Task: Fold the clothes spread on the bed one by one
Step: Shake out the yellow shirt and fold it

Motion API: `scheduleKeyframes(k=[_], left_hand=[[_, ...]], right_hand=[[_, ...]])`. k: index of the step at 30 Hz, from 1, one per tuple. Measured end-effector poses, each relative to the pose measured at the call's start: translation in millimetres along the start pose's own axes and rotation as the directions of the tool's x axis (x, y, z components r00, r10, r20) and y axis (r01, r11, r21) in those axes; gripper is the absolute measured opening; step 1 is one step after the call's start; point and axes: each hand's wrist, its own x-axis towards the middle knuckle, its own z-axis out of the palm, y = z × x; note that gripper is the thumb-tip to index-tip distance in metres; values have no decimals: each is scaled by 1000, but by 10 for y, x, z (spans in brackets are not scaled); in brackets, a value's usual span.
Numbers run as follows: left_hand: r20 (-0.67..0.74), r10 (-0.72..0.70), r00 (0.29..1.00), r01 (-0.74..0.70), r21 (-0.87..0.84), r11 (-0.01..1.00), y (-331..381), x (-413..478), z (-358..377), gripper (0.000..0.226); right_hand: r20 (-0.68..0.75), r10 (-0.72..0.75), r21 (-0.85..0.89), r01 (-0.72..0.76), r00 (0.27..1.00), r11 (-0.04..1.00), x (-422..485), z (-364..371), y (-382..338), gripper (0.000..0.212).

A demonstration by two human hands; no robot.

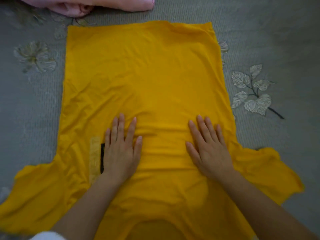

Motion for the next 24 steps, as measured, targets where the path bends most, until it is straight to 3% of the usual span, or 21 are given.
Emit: scheduleKeyframes(k=[2, 4, 7, 9, 11, 12, 15, 17, 19, 21, 23, 24], left_hand=[[-5, -54, 999, 54, -39, 998, 107, -58, -14, 66], [4, -38, 999, 39, -78, 996, 305, -228, -4, 66], [66, 131, 989, -120, -147, 982, 838, -694, 75, 63], [130, 274, 953, -256, -142, 956, 1239, -1049, 189, 61], [192, 403, 895, -385, -125, 915, 1584, -1358, 319, 60], [225, 448, 865, -435, -107, 894, 1719, -1484, 377, 60], [304, 496, 814, -502, -62, 862, 1958, -1737, 478, 64], [322, 469, 823, -477, -57, 877, 2002, -1779, 482, 67], [315, 450, 836, -463, -34, 886, 1987, -1769, 458, 68], [322, 442, 838, -464, -8, 886, 1941, -1755, 430, 66], [330, 440, 835, -464, -7, 886, 1890, -1766, 415, 64], [339, 444, 830, -468, -10, 883, 1865, -1792, 413, 63]], right_hand=[[-101, 102, 100, -92, 990, 991, -128, -89, 65, 64], [-246, 345, 328, -257, 906, 909, -364, -184, 218, 59], [-270, 751, 602, -502, 603, 621, -881, -250, 617, 54], [-103, 930, 678, -659, 353, 325, -1164, -259, 872, 58], [74, 978, 660, -745, 194, 98, -1305, -202, 1007, 62], [114, 975, 655, -752, 193, 72, -1322, -166, 1039, 59], [129, 926, 796, -595, 354, 116, -1270, -163, 1065, 22], [89, 933, 879, -469, 348, 91, -1245, -283, 1033, 23], [-20, 917, 924, -343, 398, 169, -1258, -434, 904, 30], [-103, 752, 917, -230, 651, 325, -1277, -574, 645, 27], [0, 431, 936, -152, 903, 318, -1308, -609, 404, 26], [72, 285, 941, -160, 956, 300, -1319, -601, 322, 33]])
